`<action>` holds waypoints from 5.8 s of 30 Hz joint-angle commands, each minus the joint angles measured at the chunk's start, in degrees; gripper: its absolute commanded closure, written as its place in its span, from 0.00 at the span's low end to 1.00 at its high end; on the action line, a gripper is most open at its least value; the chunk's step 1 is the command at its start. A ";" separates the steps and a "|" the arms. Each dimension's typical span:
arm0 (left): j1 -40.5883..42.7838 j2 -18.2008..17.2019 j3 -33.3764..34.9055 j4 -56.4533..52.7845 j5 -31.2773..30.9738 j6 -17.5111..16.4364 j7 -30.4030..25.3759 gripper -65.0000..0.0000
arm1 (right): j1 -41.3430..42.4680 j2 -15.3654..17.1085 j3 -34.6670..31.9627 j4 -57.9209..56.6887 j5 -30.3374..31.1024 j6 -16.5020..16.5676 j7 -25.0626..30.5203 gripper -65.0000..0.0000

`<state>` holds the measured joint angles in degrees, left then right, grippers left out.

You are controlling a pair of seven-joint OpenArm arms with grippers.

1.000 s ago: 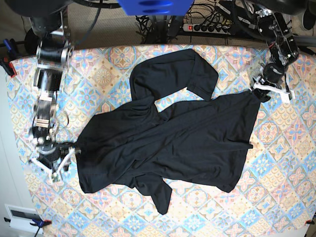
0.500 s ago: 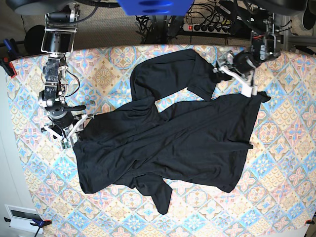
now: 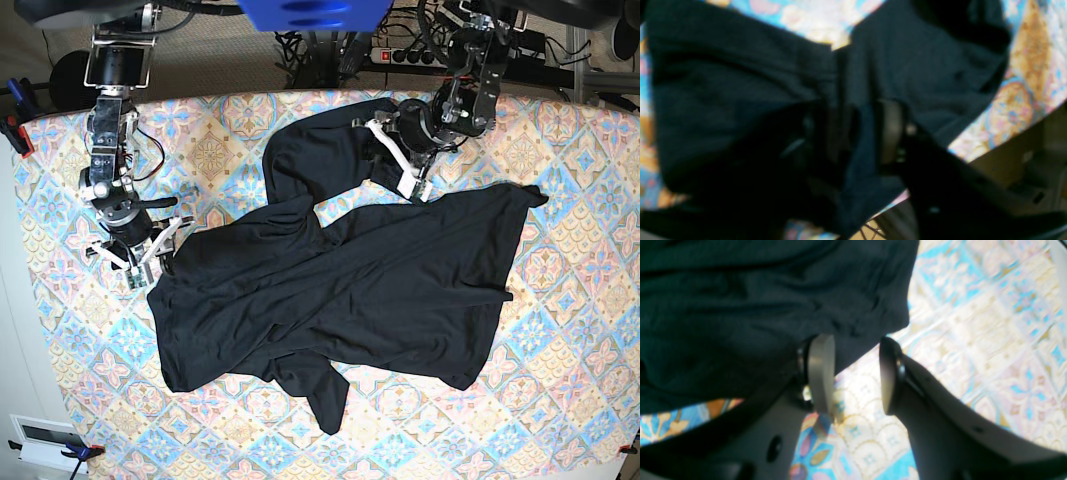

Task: Layout the t-shirt on the table in an organized manner, then fold the t-shirt properly
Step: 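Move the left gripper onto the sleeve and grasp it, then pull the sleeve with the left gripper outward away from the shirt body, then hold the sleeve with the left gripper and shift the right gripper's grip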

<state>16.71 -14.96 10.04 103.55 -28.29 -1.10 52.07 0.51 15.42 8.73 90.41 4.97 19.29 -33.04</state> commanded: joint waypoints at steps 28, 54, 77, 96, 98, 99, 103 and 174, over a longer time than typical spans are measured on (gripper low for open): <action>6.72 -9.79 -30.39 1.82 -27.13 0.27 4.59 0.97 | 11.93 0.62 0.37 -12.21 10.54 2.47 -4.99 0.67; 3.73 -5.48 -12.81 1.55 -13.16 2.11 4.67 0.49 | 12.37 0.62 0.37 -15.03 10.54 2.47 -4.99 0.67; 1.71 -0.64 -11.58 -6.45 0.21 2.11 4.76 1.00 | 12.37 0.62 0.28 -15.03 10.54 2.47 -4.99 0.67; 7.42 -3.90 -28.46 7.62 -9.64 1.85 4.76 1.00 | 12.37 0.62 0.28 -15.11 10.54 2.47 -4.99 0.67; 7.42 -3.90 -31.01 7.62 -10.52 1.85 4.76 1.00 | 12.37 0.62 0.28 -15.11 10.54 2.47 -4.99 0.66; 7.51 -3.90 -32.15 7.62 -11.13 1.85 4.76 1.00 | 12.37 0.62 0.28 -15.29 10.54 2.47 -4.99 0.65; 7.51 -3.98 -33.12 7.35 -11.57 1.85 5.02 1.00 | 12.37 0.62 0.45 -19.33 10.54 2.47 -5.07 0.55; 3.55 -5.65 -33.65 2.34 -14.65 1.76 3.97 1.00 | 19.49 0.54 0.45 -28.65 10.54 2.47 -4.28 0.94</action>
<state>20.47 -19.92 -23.24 104.92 -42.30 0.82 56.84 18.37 15.11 8.80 60.71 14.92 21.80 -38.87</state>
